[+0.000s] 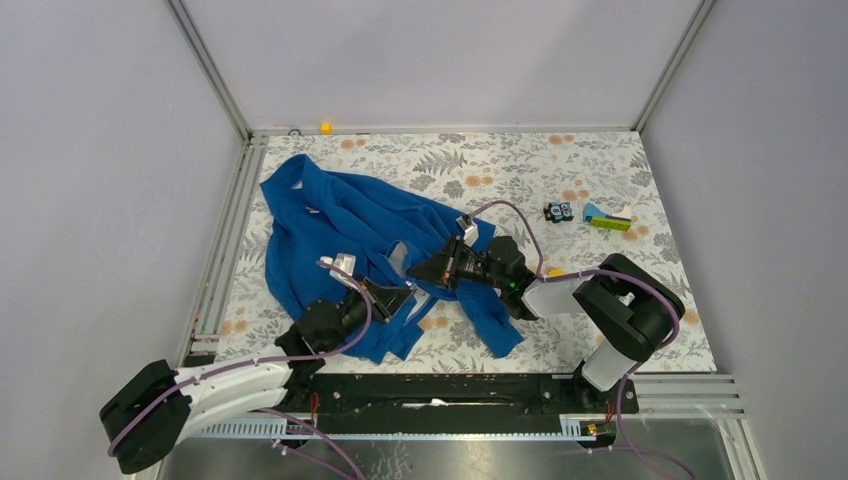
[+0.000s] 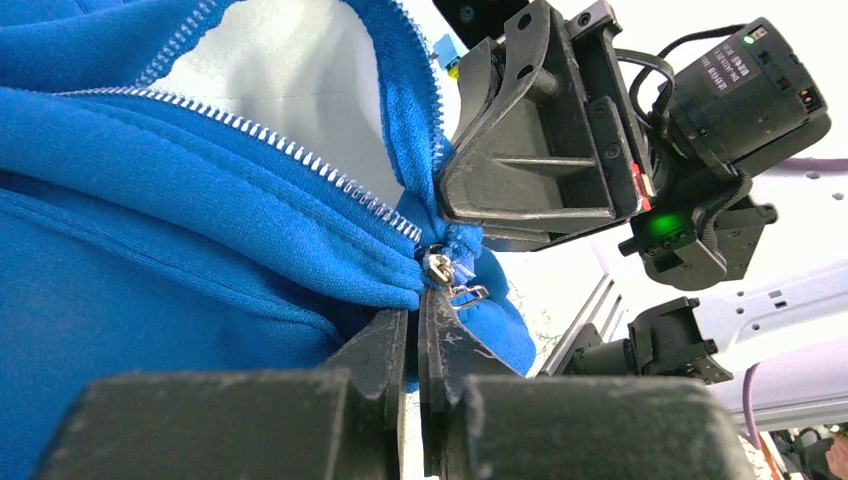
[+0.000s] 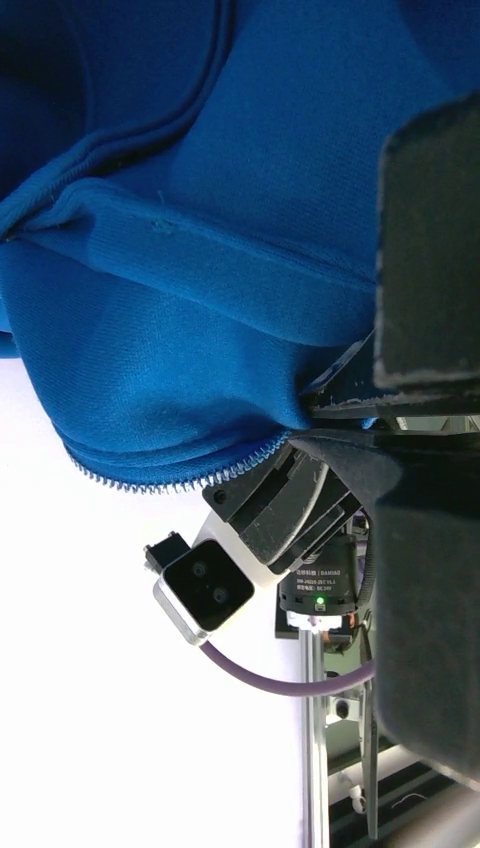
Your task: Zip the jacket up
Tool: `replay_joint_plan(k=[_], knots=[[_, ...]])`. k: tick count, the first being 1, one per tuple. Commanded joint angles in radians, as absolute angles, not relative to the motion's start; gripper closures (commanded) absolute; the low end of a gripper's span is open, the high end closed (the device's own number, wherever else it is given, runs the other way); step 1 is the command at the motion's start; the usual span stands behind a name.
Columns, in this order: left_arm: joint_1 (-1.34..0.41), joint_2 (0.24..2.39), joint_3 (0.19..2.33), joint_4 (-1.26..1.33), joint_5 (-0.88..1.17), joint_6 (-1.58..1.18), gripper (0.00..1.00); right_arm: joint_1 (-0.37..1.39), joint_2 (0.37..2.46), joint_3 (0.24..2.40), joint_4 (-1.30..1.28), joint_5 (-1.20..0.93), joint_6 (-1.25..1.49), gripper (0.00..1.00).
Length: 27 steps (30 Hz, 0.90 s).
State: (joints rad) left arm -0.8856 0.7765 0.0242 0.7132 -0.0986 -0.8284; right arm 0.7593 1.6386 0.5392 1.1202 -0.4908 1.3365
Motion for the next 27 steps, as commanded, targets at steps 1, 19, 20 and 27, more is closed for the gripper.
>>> replay_joint_plan(k=[1, 19, 20, 27], knots=[[-0.897, 0.864, 0.064, 0.756, 0.069, -0.795, 1.00, 0.782, 1.647, 0.623, 1.283, -0.497, 1.394, 1.00], [-0.894, 0.970, 0.052, 0.805, 0.137, -0.934, 1.00, 0.745, 1.516, 0.571, 0.736, -0.527, 1.078, 0.76], [-0.894, 0.973, 0.053, 0.784, 0.126, -0.939, 1.00, 0.745, 1.502, 0.571, 0.692, -0.525, 1.045, 0.73], [-0.895, 1.003, 0.030, 0.769, 0.142, -0.937, 1.00, 0.745, 1.378, 0.595, 0.319, -0.493, 0.782, 0.31]])
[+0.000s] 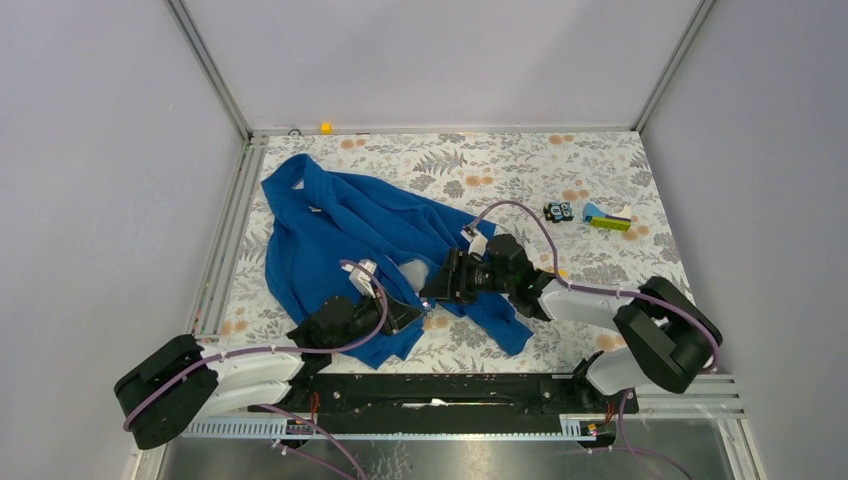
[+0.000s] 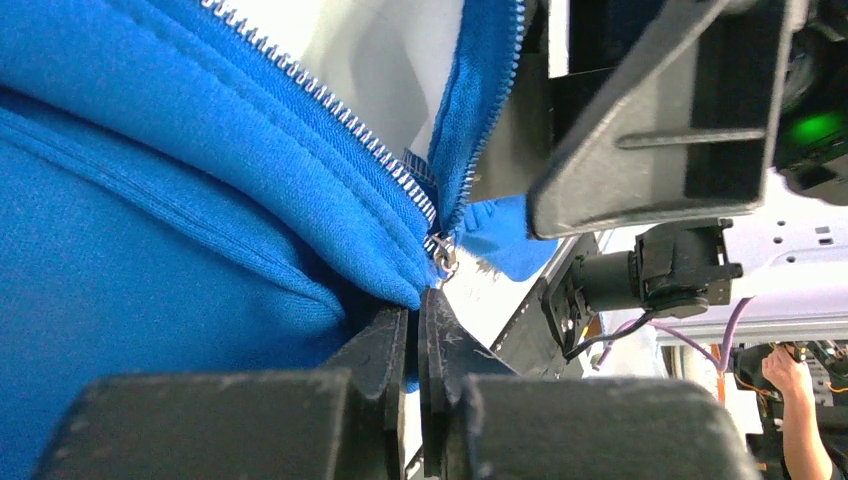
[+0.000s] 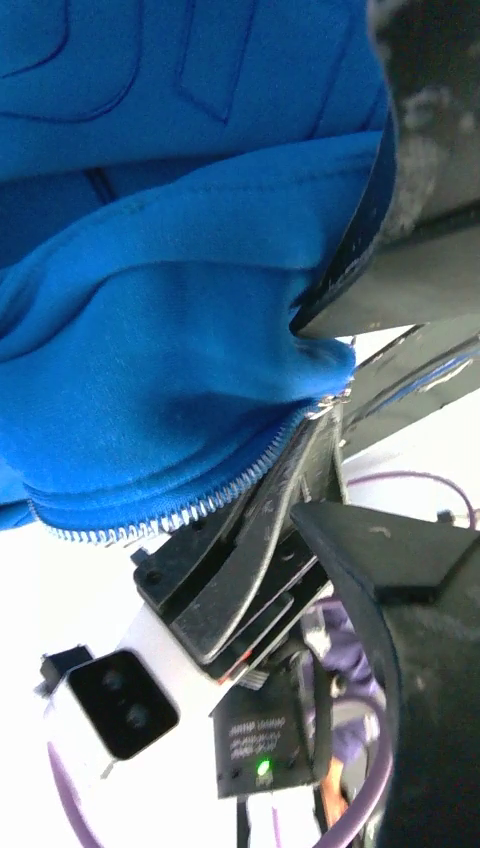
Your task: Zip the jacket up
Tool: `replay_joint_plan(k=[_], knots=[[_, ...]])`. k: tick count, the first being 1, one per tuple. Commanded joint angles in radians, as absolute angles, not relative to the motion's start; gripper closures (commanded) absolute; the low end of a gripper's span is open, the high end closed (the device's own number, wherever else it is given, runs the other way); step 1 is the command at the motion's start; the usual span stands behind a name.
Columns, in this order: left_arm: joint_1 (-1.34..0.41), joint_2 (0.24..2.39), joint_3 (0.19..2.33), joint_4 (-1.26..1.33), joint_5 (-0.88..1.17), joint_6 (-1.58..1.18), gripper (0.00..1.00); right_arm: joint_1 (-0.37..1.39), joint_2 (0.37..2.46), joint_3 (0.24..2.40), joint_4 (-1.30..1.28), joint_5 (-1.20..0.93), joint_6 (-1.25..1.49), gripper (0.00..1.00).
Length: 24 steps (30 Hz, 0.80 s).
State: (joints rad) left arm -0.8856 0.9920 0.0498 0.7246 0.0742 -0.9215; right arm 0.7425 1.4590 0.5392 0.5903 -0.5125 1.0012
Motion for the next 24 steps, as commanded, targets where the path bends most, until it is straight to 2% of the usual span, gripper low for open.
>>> replay_joint_plan(k=[1, 4, 8, 11, 13, 15, 19, 24], knots=[[-0.895, 1.007, 0.027, 0.774, 0.146, -0.935, 1.00, 0.745, 1.352, 0.609, 0.247, -0.480, 0.734, 0.27], [-0.896, 1.019, 0.021, 0.787, 0.166, -0.934, 1.00, 0.745, 1.273, 0.624, 0.108, -0.478, 0.657, 0.12], [-0.896, 1.040, 0.018, 0.822, 0.193, -0.938, 1.00, 0.749, 1.256, 0.620, 0.045, -0.559, 0.643, 0.09], [-0.896, 1.053, 0.018, 0.844, 0.208, -0.940, 1.00, 0.763, 1.275, 0.555, 0.175, -0.616, 0.725, 0.11], [-0.896, 1.059, 0.016, 0.854, 0.210, -0.944, 1.00, 0.776, 1.297, 0.475, 0.360, -0.649, 0.803, 0.22], [-0.895, 1.060, 0.011, 0.868, 0.208, -0.956, 1.00, 0.785, 1.325, 0.439, 0.495, -0.661, 0.842, 0.27], [-0.896, 1.057, 0.002, 0.904, 0.213, -0.978, 1.00, 0.792, 1.395, 0.406, 0.674, -0.666, 0.825, 0.22], [-0.896, 1.043, 0.009, 0.873, 0.226, -0.965, 1.00, 0.793, 1.477, 0.380, 0.861, -0.663, 0.836, 0.24]])
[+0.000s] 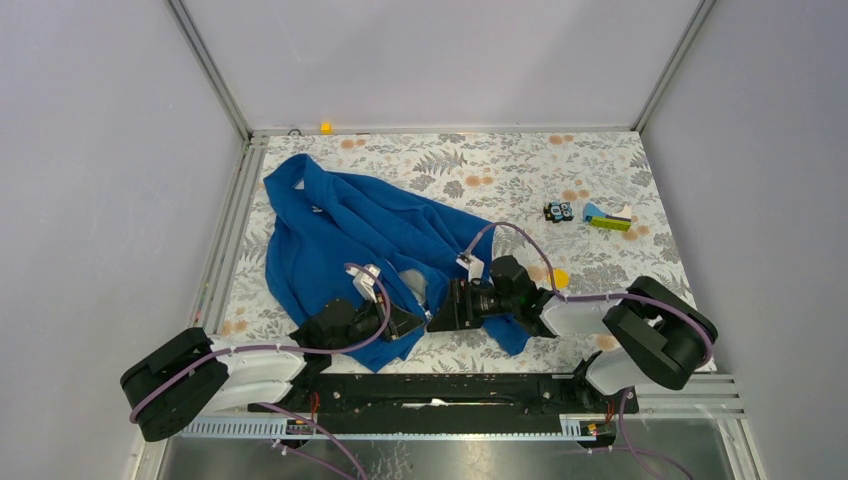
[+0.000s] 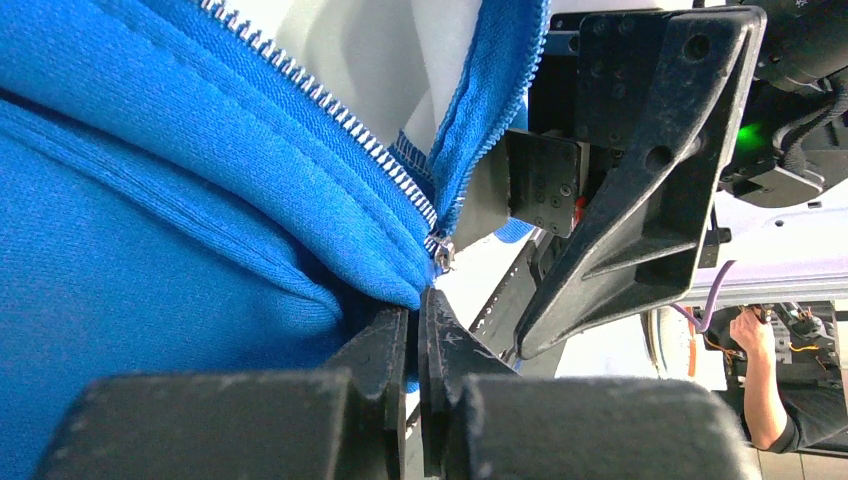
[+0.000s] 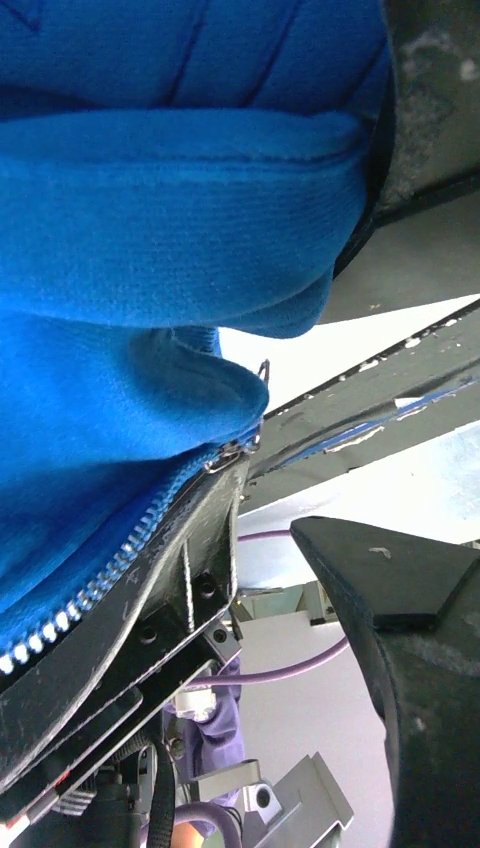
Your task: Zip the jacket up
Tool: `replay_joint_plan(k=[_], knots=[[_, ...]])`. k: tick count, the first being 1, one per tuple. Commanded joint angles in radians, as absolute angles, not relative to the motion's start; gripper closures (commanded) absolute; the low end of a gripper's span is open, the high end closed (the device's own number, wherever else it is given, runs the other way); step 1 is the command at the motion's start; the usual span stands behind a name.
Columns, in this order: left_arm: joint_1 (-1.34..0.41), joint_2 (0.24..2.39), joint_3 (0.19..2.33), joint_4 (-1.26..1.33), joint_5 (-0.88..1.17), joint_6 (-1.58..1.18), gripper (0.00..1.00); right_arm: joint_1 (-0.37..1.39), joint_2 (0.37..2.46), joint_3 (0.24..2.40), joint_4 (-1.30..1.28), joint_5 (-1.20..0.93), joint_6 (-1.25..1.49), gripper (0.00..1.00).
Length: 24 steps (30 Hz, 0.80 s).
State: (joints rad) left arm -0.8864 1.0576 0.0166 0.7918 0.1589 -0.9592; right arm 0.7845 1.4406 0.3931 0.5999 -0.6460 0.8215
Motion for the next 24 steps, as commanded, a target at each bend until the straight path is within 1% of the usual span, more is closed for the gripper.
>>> replay_joint_plan(k=[1, 10, 14, 19, 24], knots=[[-0.895, 1.037, 0.009, 0.871, 0.225, -0.964, 1.00, 0.794, 1.489, 0.382, 0.872, -0.661, 0.834, 0.26], [-0.895, 1.008, 0.006, 0.859, 0.212, -0.963, 1.00, 0.808, 1.579, 0.369, 0.992, -0.619, 0.846, 0.27], [-0.895, 1.017, 0.006, 0.862, 0.211, -0.964, 1.00, 0.810, 1.605, 0.342, 1.100, -0.613, 0.906, 0.34], [-0.895, 1.029, 0.010, 0.867, 0.209, -0.965, 1.00, 0.811, 1.621, 0.326, 1.119, -0.600, 0.945, 0.42], [-0.895, 1.046, 0.014, 0.884, 0.215, -0.969, 1.00, 0.811, 1.632, 0.304, 1.157, -0.600, 0.976, 0.47]])
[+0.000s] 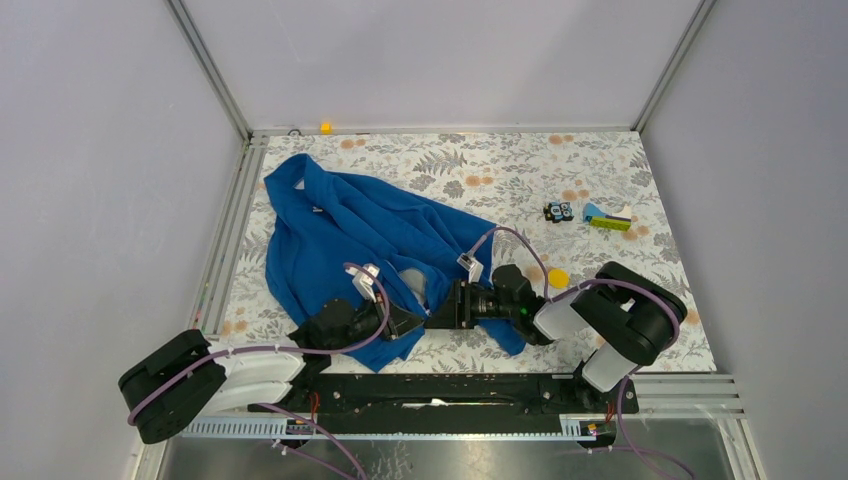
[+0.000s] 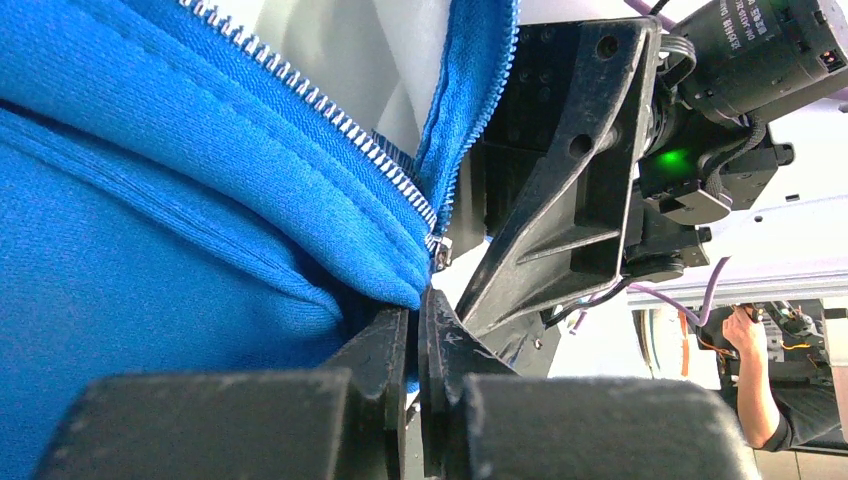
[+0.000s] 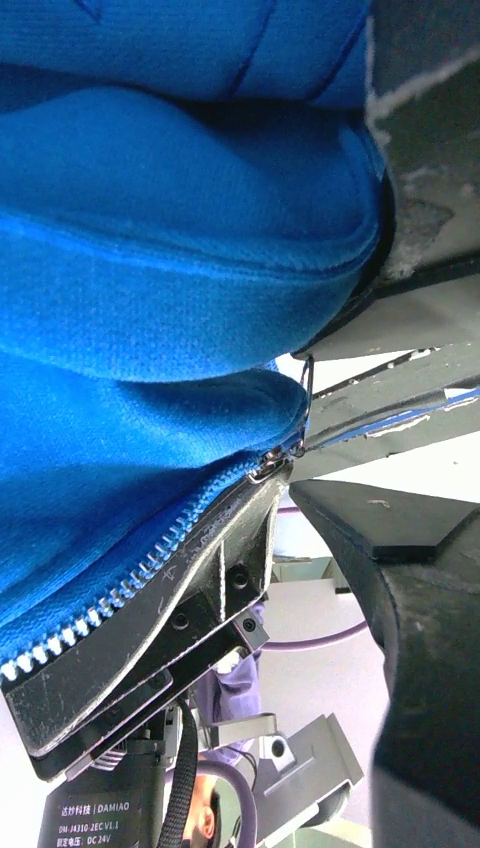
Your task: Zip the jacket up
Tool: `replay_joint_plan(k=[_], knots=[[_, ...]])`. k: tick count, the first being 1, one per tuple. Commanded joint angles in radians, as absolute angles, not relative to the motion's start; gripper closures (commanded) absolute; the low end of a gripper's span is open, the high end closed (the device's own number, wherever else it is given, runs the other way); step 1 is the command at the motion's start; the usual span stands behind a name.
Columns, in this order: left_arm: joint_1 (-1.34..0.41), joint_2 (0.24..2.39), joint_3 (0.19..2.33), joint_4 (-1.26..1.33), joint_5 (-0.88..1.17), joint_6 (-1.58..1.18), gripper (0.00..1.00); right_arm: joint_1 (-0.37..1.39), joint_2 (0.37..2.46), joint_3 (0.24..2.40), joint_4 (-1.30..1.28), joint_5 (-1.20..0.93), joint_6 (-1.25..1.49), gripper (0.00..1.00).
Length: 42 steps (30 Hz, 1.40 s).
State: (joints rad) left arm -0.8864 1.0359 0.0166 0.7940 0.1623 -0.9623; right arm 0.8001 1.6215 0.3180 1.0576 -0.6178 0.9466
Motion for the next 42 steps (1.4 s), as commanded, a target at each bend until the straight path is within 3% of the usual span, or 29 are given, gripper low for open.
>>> replay_joint_plan(k=[1, 18, 32, 38, 42], knots=[[-0.894, 1.047, 0.012, 0.887, 0.215, -0.970, 1.00, 0.811, 1.629, 0.302, 1.162, -0.600, 0.980, 0.48], [-0.896, 1.057, 0.011, 0.894, 0.215, -0.973, 1.00, 0.811, 1.578, 0.292, 1.110, -0.574, 0.981, 0.62], [-0.896, 1.068, 0.008, 0.913, 0.216, -0.972, 1.00, 0.812, 1.569, 0.273, 1.118, -0.576, 1.014, 0.84], [-0.896, 1.068, 0.003, 0.912, 0.215, -0.969, 1.00, 0.811, 1.534, 0.288, 1.056, -0.614, 1.063, 0.99], [-0.895, 1.072, 0.002, 0.914, 0.212, -0.967, 1.00, 0.811, 1.469, 0.315, 0.967, -0.619, 1.106, 1.00]])
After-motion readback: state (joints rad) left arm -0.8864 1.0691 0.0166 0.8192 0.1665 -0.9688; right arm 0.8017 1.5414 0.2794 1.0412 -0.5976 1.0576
